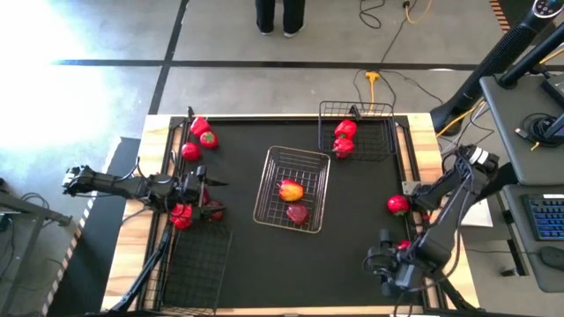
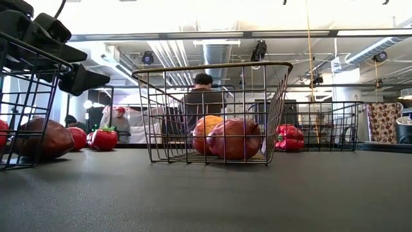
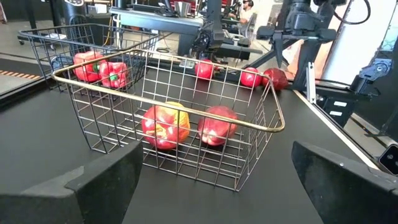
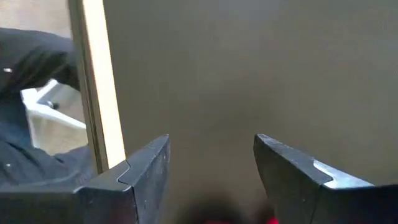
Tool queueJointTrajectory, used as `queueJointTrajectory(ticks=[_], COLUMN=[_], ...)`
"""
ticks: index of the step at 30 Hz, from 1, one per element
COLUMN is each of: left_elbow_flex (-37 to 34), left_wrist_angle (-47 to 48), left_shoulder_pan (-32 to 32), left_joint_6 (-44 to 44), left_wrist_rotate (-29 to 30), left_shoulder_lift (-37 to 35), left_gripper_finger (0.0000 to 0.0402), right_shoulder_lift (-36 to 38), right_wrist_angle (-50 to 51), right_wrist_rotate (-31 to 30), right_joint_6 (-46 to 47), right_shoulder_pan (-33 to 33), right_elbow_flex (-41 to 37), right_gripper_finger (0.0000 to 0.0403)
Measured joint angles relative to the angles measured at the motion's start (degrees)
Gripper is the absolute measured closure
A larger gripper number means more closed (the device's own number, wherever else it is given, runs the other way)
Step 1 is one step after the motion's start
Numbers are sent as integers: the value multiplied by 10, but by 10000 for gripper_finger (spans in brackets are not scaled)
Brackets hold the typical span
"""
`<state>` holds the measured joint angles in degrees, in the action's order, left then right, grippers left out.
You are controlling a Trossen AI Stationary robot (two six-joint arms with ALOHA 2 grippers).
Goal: Sort produce into baskets
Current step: Put the red apple into the gold wire basket
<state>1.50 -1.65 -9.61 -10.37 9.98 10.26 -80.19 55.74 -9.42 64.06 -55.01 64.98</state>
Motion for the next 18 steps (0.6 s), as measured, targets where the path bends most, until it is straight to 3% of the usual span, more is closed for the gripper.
queueJointTrajectory(ticks=[8, 13, 18], left_elbow_flex=[0, 0, 0], left_wrist_angle=[0, 0, 0], left_shoulder_pan=[0, 0, 0], left_joint_6=[0, 0, 0], left_wrist_rotate=[0, 0, 0], left_shoulder_lift=[0, 0, 0], left_gripper_finger=[9, 9, 9], right_shoulder_lift=[-54, -81, -134], right_wrist_angle=[213, 203, 199], right_wrist_rotate=[37, 112, 185], right_joint_6=[175, 260, 263], right_shoulder_pan=[-50, -84, -104], right_elbow_flex=[105, 105, 105], right_gripper_finger=[177, 149, 90])
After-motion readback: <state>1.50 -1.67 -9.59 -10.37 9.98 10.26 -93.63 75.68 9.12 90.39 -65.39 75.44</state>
